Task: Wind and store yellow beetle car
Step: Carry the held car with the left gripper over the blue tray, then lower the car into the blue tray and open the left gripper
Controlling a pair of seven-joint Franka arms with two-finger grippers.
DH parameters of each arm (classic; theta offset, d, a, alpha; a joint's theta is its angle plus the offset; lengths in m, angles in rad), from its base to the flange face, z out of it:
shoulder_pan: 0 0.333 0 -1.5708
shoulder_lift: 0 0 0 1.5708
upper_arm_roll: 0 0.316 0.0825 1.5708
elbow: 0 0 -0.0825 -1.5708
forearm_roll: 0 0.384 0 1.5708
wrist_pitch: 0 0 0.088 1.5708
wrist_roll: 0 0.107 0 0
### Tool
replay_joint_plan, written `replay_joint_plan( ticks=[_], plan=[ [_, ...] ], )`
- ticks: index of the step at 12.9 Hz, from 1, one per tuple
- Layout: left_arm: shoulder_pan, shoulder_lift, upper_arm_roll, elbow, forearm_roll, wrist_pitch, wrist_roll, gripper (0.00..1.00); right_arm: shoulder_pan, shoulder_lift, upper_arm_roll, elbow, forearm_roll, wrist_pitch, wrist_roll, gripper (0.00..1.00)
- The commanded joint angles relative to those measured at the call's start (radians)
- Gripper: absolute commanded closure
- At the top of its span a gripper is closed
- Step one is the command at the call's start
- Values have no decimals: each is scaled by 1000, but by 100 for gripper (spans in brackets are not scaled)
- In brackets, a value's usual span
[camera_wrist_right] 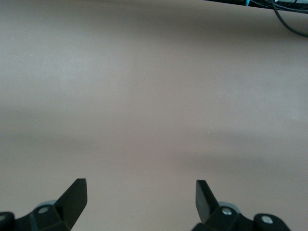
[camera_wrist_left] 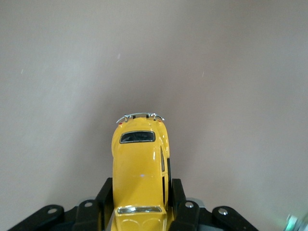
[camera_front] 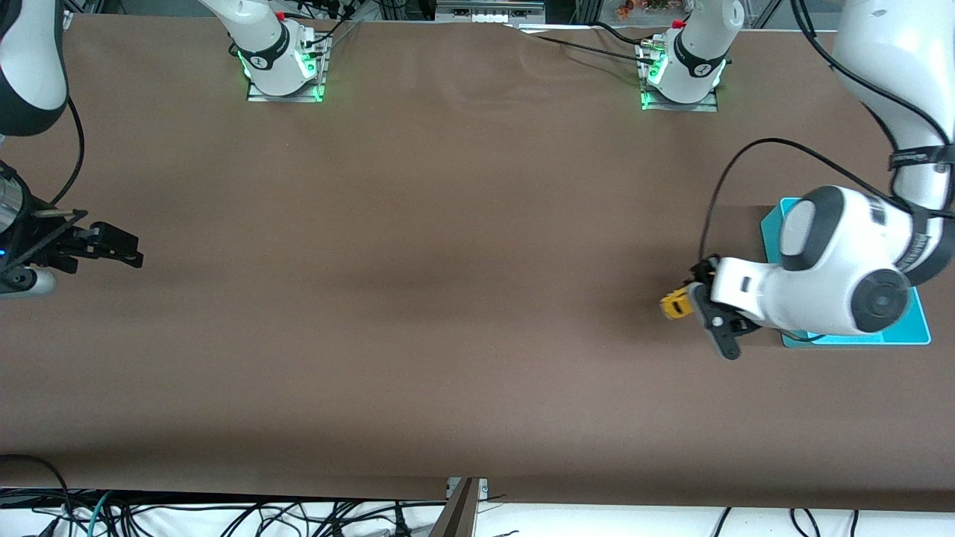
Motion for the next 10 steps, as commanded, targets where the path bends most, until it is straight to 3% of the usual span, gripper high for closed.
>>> replay_joint_plan(
  ticks=[1, 6, 10],
  plan=[
    [105, -8, 9, -17, 26, -16, 258, 74, -2, -100, 3, -113, -13, 2, 13, 0],
    [167, 13, 176, -12, 101, -20, 546, 75, 0, -111, 3, -124, -35, -8, 13, 0],
    [225, 90, 203, -18, 189, 37, 627, 74, -3, -103, 0, -116, -35, -6, 7, 0]
  ],
)
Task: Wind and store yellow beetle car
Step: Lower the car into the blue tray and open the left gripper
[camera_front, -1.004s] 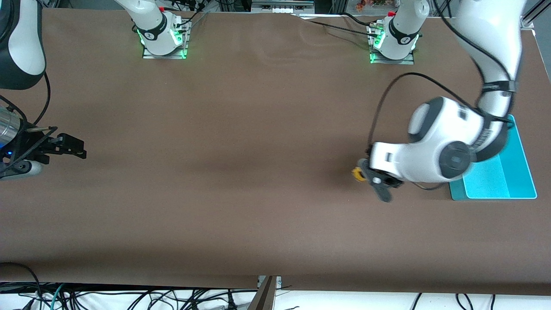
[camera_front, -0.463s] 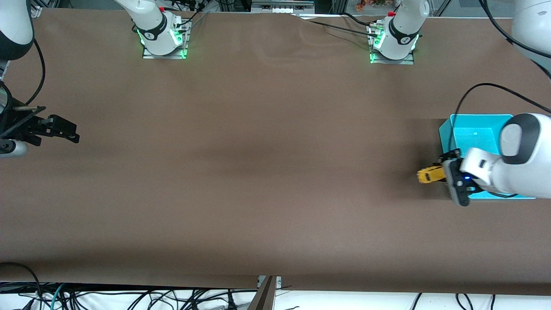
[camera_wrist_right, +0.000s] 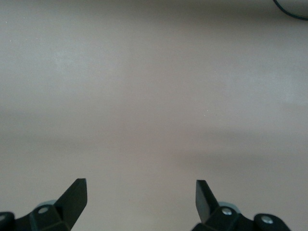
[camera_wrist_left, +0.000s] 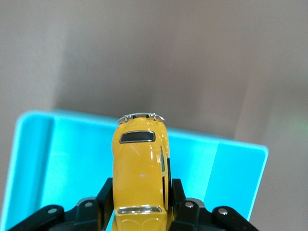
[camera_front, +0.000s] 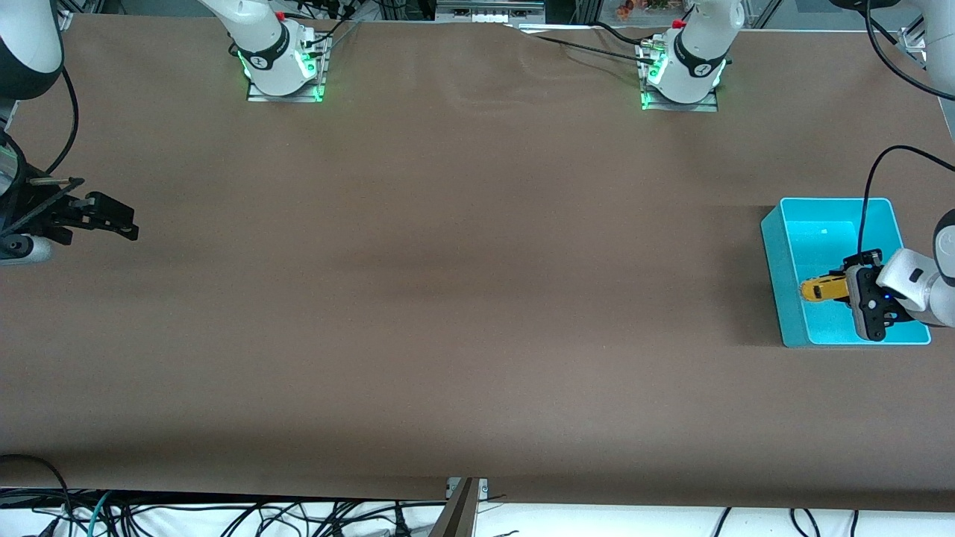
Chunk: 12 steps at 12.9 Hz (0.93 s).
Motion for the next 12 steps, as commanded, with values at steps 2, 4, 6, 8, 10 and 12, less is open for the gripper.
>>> replay_joint_plan(
  ticks=[2, 4, 6, 8, 10, 12],
  plan=[
    [79, 69, -2, 1, 33, 45, 152, 74, -4, -13, 1, -10, -12, 1, 4, 0],
    [95, 100, -2, 1, 30, 73, 180, 73, -4, -13, 1, -10, -10, 1, 4, 0],
    [116, 126, -2, 1, 30, 78, 193, 66, -4, -13, 1, -10, -10, 1, 5, 0],
    [118, 143, -2, 1, 20, 78, 196, 0, -3, -11, 1, -10, -10, 1, 10, 0],
    [109, 143, -2, 3, 21, 76, 194, 0, -3, -10, 1, -8, -10, 2, 8, 0],
    [106, 134, -2, 5, 20, 62, 193, 0, -3, -10, 1, -8, -9, 4, 10, 0]
  ],
)
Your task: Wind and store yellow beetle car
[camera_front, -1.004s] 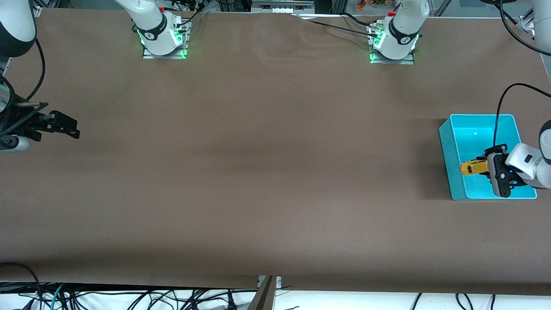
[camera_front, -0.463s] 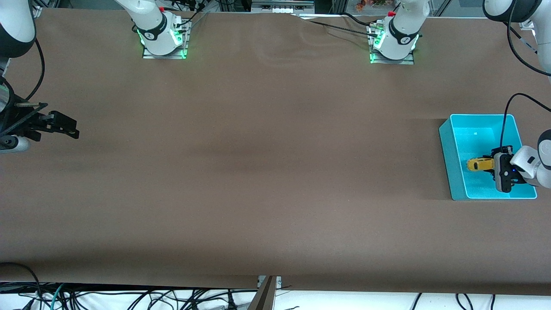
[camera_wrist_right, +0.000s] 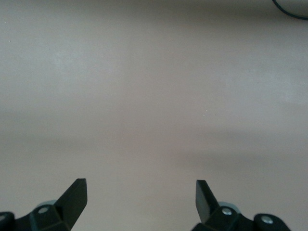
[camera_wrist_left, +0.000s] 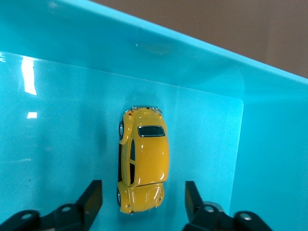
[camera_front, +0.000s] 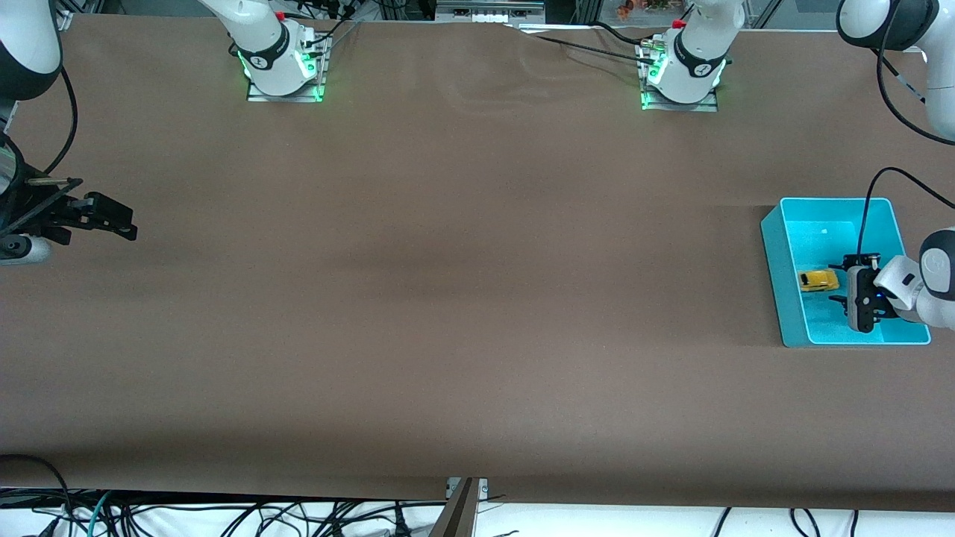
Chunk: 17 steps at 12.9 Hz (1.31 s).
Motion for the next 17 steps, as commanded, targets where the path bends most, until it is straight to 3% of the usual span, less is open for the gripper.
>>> replay_joint_plan(
  ticks=[1, 10, 17],
  plan=[
    [-6, -31, -10, 16, 7, -57, 14, 0, -2, -10, 3, -8, -8, 3, 11, 0],
    [-240, -311, -26, 56, -7, -352, -324, 0, 0, -10, 4, -8, -8, 3, 11, 0],
    [-399, -491, 6, 20, -39, -401, -794, 0, 0, -10, 4, -8, -7, 5, 11, 0]
  ],
)
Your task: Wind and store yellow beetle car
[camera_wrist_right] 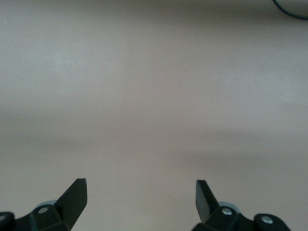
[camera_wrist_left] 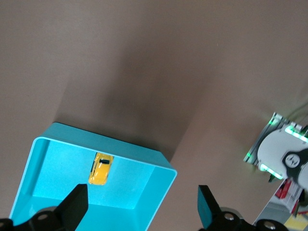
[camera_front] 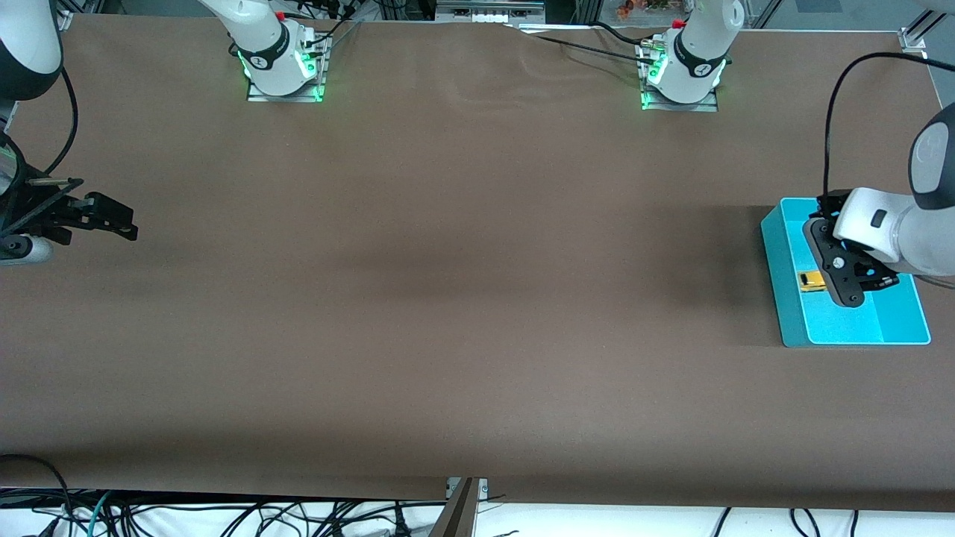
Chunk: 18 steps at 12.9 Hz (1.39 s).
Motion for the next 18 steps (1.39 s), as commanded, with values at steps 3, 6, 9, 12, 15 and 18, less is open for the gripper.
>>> replay_joint_plan(
  ticks=[3, 6, 9, 12, 15, 18],
  plan=[
    [-106, -228, 43, -223, -26, 54, -381, 0, -1, -10, 2, -8, -7, 6, 11, 0],
    [-142, -355, 78, -374, -31, 210, -659, 0, -1, -10, 4, -8, -7, 6, 11, 0],
    [-140, -405, 88, -445, -78, 306, -973, 0, -2, -10, 4, -8, -7, 6, 9, 0],
    [-130, -406, 185, -473, -289, 359, -1011, 0, -2, -10, 2, -8, -7, 6, 8, 0],
    [-137, -417, 193, -470, -261, 363, -1014, 0, -1, -10, 2, -8, -5, 6, 11, 0],
    [-139, -420, 188, -476, -250, 350, -1016, 0, -1, -10, 4, -8, -4, 6, 13, 0]
  ],
)
